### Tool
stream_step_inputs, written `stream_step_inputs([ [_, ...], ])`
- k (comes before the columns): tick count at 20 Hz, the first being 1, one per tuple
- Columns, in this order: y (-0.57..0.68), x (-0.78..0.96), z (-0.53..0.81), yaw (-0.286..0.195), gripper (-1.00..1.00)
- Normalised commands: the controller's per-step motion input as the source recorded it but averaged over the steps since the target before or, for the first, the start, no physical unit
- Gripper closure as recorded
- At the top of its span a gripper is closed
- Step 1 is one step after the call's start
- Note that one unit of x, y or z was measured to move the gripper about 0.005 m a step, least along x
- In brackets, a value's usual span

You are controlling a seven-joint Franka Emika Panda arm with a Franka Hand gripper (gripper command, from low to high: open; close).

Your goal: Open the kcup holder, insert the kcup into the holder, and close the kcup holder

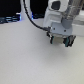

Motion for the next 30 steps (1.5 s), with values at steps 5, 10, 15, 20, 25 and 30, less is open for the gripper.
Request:
stream_step_inputs([
  [5,0.35,-0.44,0.0,0.134,-1.0],
  [10,0.48,-0.39,0.01,0.113,-1.0],
  [15,0.52,-0.52,0.05,0.095,-1.0],
  [20,0.54,-0.53,0.1,0.09,-1.0],
  [25,0.54,-0.76,0.01,0.053,-1.0],
  [30,0.39,-0.95,-0.02,0.051,-1.0],
])
